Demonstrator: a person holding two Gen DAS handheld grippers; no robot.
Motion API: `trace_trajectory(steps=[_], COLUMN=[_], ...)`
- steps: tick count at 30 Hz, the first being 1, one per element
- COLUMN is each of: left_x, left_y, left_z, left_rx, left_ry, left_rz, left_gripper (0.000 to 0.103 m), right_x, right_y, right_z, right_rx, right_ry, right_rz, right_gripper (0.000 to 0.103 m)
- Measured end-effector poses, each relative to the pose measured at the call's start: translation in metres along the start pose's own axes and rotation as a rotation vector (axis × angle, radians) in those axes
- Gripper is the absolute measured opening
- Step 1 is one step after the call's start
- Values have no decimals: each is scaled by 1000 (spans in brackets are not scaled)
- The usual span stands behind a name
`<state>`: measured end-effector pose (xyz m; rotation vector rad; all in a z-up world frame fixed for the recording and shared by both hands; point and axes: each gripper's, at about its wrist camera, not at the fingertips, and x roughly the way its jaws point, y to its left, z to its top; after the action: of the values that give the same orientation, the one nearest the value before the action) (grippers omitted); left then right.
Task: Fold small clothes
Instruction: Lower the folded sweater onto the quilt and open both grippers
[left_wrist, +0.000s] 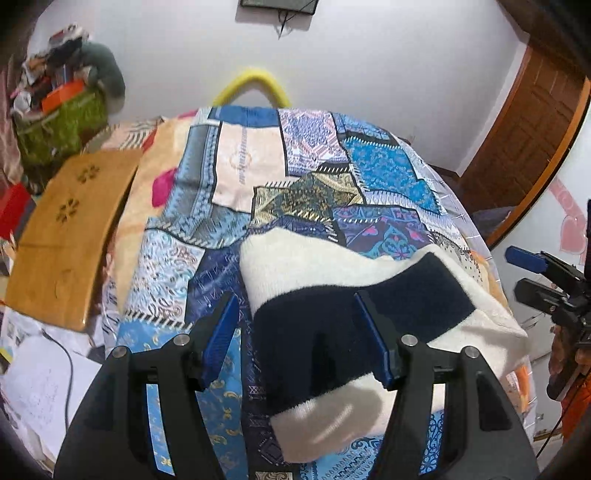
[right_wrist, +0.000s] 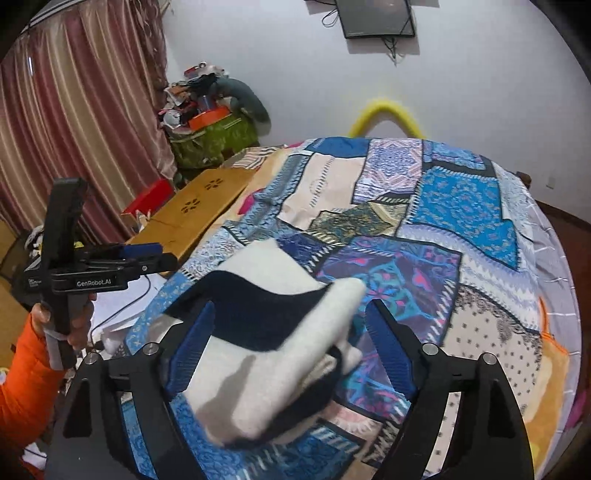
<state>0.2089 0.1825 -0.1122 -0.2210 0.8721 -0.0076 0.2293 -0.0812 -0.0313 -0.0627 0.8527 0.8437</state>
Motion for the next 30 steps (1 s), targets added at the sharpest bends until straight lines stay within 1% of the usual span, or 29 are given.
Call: trace_trajectory(steps=[4,6,10,14,16,18,21,22,24,26,30], left_x=[8,17,39,61,68,71,70,69,67,65,56], left_y=[-9,-12,-16,-26,-31,-34,-38,-39,-40,-39,-34], left_z=[0,-3,-12,-24,-30,-32,-35,-37,-40,-43,-48], left_rx=[44,64,84,127,157,174,199,208,219,216,198], left_ry=[-2,19,79,139,138,130,118,116,113,110,104], left_rz=[29,33,8,-4,23,30,46,52,60,60,65], left_gripper=[64,64,64,64,67,69,71,71,71,71,71], right_x=[19,31,54,68,72,72,69,67,61,56,42], right_y=[5,9,13,11,6,0,-7,-10,-21,-25,-23], right_z=[4,6,4,-4,-11,-19,-30,-31,-37,-40,-45], right_rx=[1,-3,-31,-59,-69,-73,-68,-56,3,29,28], right_ry=[18,41,116,189,220,241,246,246,250,247,222], right_rz=[21,37,47,26,7,-12,-37,-39,-10,-7,-23], right_gripper=[81,81,81,81,81,81,81,83,83,83,83])
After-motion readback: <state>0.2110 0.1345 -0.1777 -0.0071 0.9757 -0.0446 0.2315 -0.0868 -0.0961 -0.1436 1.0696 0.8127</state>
